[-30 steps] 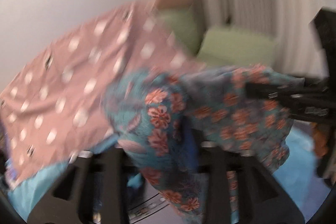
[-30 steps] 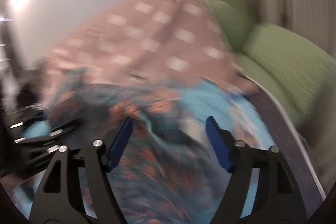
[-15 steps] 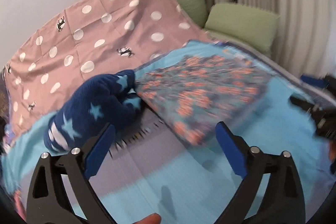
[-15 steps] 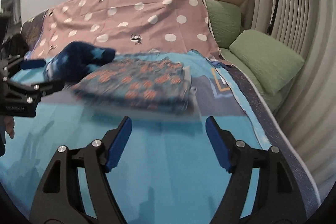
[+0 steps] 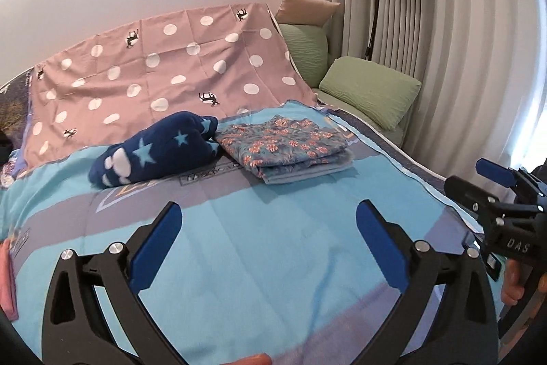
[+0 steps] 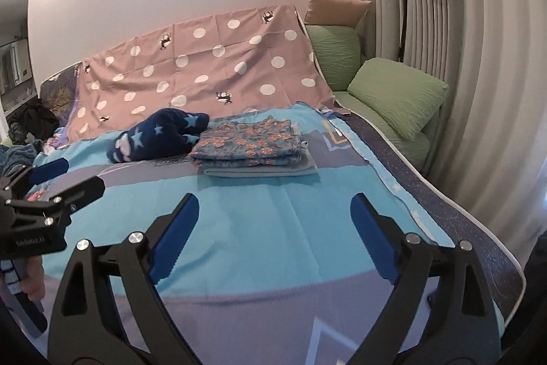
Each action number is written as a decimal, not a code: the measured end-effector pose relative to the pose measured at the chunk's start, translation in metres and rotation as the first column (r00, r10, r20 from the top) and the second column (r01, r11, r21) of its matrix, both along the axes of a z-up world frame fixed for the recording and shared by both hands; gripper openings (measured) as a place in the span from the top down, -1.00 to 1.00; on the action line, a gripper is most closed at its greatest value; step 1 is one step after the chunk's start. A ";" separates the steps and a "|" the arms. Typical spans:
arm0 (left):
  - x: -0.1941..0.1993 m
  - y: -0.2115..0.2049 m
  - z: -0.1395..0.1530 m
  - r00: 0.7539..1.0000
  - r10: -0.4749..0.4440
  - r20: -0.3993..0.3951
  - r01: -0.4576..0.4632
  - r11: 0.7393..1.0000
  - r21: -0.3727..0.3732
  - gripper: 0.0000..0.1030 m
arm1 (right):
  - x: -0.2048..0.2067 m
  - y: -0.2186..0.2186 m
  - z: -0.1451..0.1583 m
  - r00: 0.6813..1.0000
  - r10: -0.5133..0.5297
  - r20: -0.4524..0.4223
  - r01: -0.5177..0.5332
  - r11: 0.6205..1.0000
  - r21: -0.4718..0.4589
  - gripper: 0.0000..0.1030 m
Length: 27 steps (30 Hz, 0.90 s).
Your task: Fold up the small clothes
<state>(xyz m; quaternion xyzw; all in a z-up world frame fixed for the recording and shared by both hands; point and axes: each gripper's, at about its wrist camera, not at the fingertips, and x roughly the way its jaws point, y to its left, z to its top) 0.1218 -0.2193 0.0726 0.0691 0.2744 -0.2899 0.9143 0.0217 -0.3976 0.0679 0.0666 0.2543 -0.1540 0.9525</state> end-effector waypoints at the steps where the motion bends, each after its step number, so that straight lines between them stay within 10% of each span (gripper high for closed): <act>1: -0.007 0.004 0.001 1.000 0.003 -0.001 -0.003 1.000 -0.002 -0.97 | -0.006 0.004 0.002 1.000 0.003 0.002 -0.003 1.000 0.000 -0.80; 27: -0.125 0.057 0.017 0.998 0.011 0.058 -0.012 1.000 0.019 -0.97 | -0.098 0.045 0.020 0.999 -0.033 0.010 0.033 0.999 -0.025 -0.85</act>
